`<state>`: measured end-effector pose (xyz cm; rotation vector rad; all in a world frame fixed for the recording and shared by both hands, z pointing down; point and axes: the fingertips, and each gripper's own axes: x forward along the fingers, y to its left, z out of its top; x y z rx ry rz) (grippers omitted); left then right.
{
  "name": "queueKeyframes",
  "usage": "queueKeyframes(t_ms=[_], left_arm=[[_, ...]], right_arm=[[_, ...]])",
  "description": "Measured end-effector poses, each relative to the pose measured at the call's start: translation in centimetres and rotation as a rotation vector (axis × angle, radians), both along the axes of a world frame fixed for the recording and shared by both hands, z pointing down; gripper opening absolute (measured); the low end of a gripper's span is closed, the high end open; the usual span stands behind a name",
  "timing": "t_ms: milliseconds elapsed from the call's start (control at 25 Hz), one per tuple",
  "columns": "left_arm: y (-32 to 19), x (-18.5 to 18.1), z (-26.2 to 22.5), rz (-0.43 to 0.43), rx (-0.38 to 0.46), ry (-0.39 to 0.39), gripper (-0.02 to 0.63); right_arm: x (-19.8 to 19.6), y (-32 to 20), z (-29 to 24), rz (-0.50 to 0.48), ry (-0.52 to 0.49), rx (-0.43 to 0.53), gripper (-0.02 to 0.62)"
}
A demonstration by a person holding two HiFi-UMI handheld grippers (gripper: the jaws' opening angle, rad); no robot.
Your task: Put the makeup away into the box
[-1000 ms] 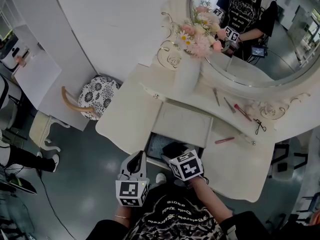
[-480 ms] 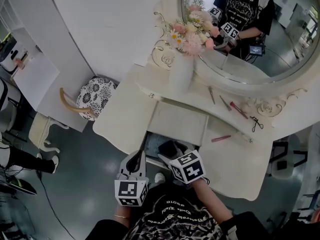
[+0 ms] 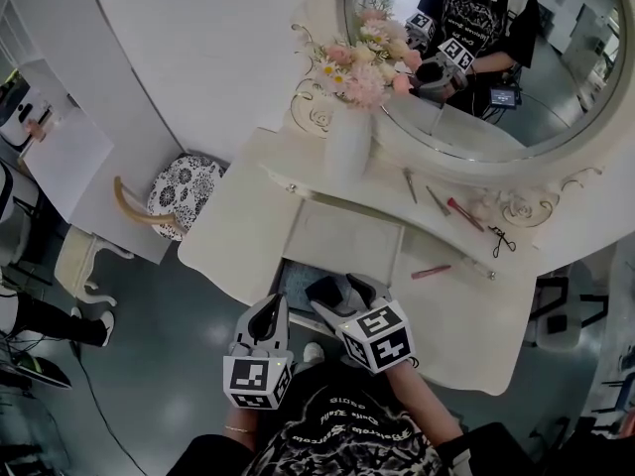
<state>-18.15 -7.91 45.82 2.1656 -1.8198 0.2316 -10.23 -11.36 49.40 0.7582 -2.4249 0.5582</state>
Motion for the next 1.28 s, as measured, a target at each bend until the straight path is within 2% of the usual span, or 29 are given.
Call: queueKeyframes(t_ms=[240, 440, 920, 1160, 1280], left_arm=[[-0.4, 1.5, -1.1, 0.033, 0.028, 0.029, 0.015], [-0.6, 3.0, -1.8, 0.070, 0.050, 0.018, 0.015], [-1.2, 6.7, -2.4, 0.163, 0.079, 0.017, 0.015], [-1.6, 8.0, -2.8, 0.187, 0.093, 0.012, 0.015], [-1.8, 8.6, -2.9, 0.191, 0.096, 0.011, 0.015]], right_arm=[[1.6, 0.0, -2.3, 0.031, -0.036, 0.063, 0.342], [3.1, 0.0, -4.2, 0.062, -0.075, 0.132, 0.342], [6.9, 0.3, -5.9, 0.126, -0.086, 0.237, 0.339], [9.2, 0.1, -6.2, 0.177, -0.095, 0.266, 0.302], [10.4, -0.1, -6.5, 0.202, -0.104, 0.282, 0.256]])
